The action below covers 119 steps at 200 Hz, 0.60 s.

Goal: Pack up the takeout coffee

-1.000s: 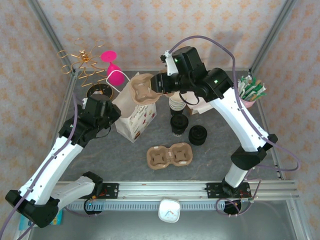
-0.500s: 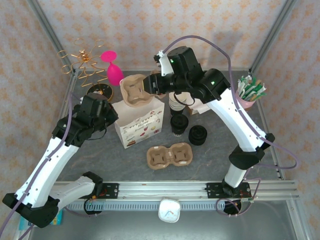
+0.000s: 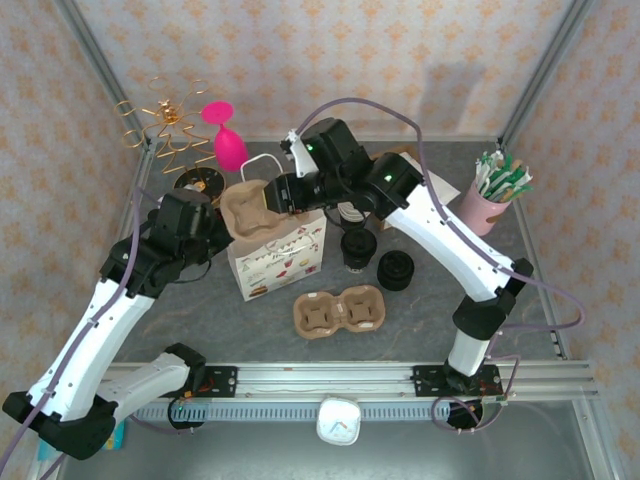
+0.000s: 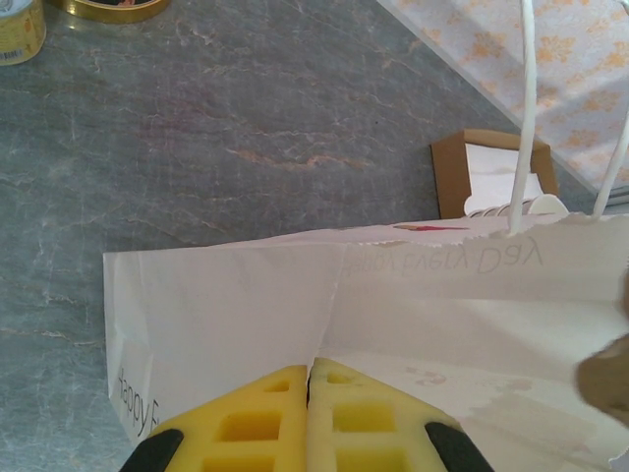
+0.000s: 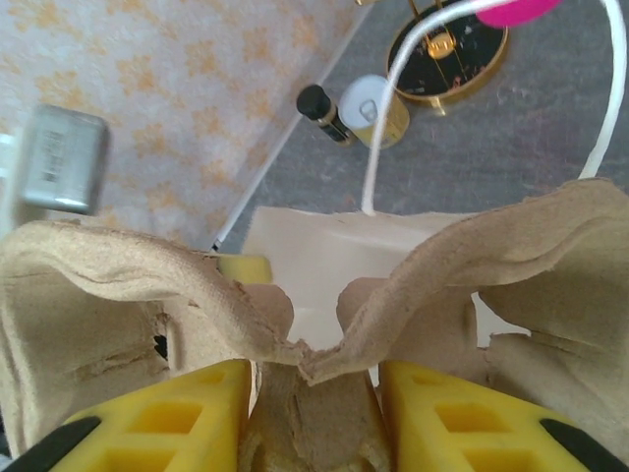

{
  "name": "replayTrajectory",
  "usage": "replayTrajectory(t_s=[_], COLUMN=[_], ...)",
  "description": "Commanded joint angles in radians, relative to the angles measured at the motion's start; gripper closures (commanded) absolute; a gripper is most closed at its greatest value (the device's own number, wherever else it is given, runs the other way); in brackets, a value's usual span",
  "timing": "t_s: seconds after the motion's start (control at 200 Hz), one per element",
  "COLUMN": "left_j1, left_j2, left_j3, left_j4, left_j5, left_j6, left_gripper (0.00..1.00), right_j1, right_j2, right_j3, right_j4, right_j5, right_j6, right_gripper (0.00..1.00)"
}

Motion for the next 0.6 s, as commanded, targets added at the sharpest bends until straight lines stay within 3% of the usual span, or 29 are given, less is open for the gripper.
replayTrajectory(t_s=[0.0, 0.591], left_j1=[0.010, 0.010], left_j2=[-0.024, -0.041], left_j3=[0.002, 0.009], left_j4=[0.038, 0.051], left_j5=[-0.001, 0.024], left_j6=[-0.005, 0.032], left_gripper=[1.00, 1.00], right_j1=[0.001, -0.022], right_j2=[-0.020, 0.069], right_j3=[-0.030, 0.095], right_j4=[0.033, -0.166], right_j5=[-0.007, 0.170], right_j6=[0.021, 0.002], right_gripper=[0.63, 0.64])
